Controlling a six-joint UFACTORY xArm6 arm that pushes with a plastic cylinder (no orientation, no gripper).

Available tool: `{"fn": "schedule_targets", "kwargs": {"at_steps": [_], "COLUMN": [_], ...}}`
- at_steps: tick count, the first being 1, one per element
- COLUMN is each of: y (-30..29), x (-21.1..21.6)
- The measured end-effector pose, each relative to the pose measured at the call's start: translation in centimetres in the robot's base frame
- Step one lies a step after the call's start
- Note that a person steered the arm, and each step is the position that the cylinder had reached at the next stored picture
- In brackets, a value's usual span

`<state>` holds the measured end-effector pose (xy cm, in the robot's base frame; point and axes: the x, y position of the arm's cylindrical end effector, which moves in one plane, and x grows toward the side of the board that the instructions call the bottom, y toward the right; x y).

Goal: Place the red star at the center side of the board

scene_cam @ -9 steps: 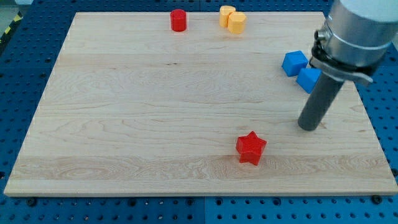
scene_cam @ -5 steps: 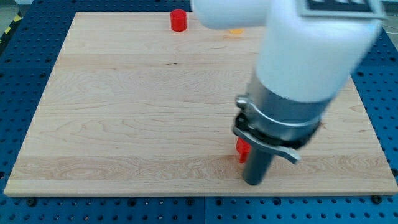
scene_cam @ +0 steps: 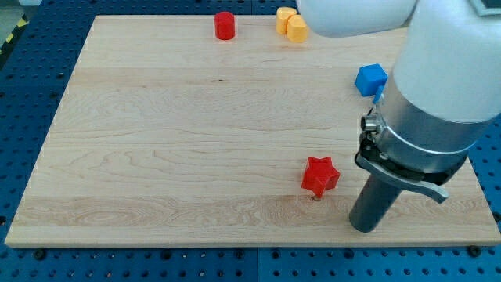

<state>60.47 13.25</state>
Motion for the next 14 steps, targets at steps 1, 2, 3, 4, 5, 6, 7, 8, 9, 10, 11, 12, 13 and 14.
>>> {"fn": "schedule_targets", "kwargs": {"at_steps": [1, 2, 3, 4, 5, 6, 7, 8, 9, 10, 11, 12, 13, 14], "y": [0.0, -1.1, -2.4, -3.2, -4.2, -4.3, -5.2, -7.2, -8.4, -9.2, -9.2, -8.3, -8.4, -10.7], "x": [-0.1, -0.9, -1.6, -2.2, -4.8, -5.9, -8.9, -11.2, -13.2, -14.1, -14.5, -13.9, -12.5, -11.8]}}
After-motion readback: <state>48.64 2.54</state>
